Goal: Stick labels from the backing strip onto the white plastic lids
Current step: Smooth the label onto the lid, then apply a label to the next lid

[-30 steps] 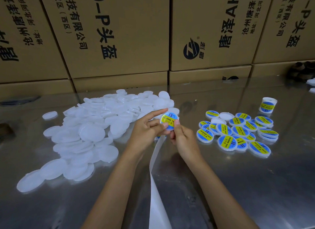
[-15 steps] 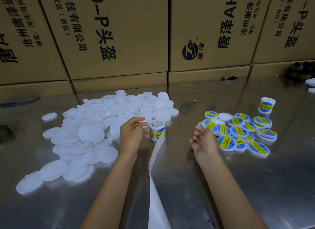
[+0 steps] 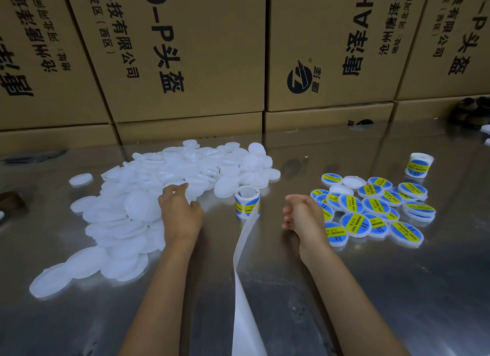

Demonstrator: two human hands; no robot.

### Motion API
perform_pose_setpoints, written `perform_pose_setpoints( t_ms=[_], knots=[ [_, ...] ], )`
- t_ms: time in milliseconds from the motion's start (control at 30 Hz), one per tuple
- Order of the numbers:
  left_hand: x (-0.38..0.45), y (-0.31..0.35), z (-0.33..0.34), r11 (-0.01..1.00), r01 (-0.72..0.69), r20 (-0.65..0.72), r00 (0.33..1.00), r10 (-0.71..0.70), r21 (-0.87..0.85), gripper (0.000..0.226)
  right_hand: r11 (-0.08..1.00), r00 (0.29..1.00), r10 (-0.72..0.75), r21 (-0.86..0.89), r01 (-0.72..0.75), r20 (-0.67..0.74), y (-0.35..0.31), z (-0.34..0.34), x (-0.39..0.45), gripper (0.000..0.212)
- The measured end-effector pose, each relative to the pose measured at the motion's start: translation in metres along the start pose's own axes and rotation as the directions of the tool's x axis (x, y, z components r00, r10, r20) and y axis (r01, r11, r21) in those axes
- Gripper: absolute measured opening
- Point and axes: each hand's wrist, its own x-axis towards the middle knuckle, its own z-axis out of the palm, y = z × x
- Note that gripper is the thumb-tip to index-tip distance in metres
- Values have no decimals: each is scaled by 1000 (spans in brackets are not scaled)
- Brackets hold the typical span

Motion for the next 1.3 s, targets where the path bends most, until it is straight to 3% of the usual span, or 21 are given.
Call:
perform_pose_setpoints(
  t_ms=[133,233,400,633,800,1033,1133,1233,1300],
  knots=[
    [3,-2,-2,1000,-26,-84,996,25,-7,45,951,978,-199,-228,208,62,10,6,-3,7],
    [4,-8,-3,980,20,-80,997,-4,198,43,899,942,-300,-285,332,149,14,9,-4,12],
    [4,-12,-1,930,27,-18,1000,-22,367,40,805,899,-237,-444,394,370,27,13,0,51],
    [6,-15,-2,922,-4,-9,1000,8,387,30,763,876,-282,-462,452,392,33,14,0,42],
    [8,-17,-5,962,-16,-65,997,35,273,24,757,900,-252,-507,412,356,29,18,-1,49],
    [9,-13,-6,987,-18,-103,994,35,161,52,785,912,-250,-483,387,324,24,17,-2,41],
    [9,-8,-8,999,40,-94,995,-40,-7,38,823,917,-252,-430,371,309,24,17,-1,41],
    [7,7,-12,972,85,10,996,-85,-218,11,833,916,-254,-410,370,311,24,15,0,43],
    [3,21,-17,863,217,240,964,-115,-456,7,831,919,-252,-419,366,303,24,15,1,45]
  ],
)
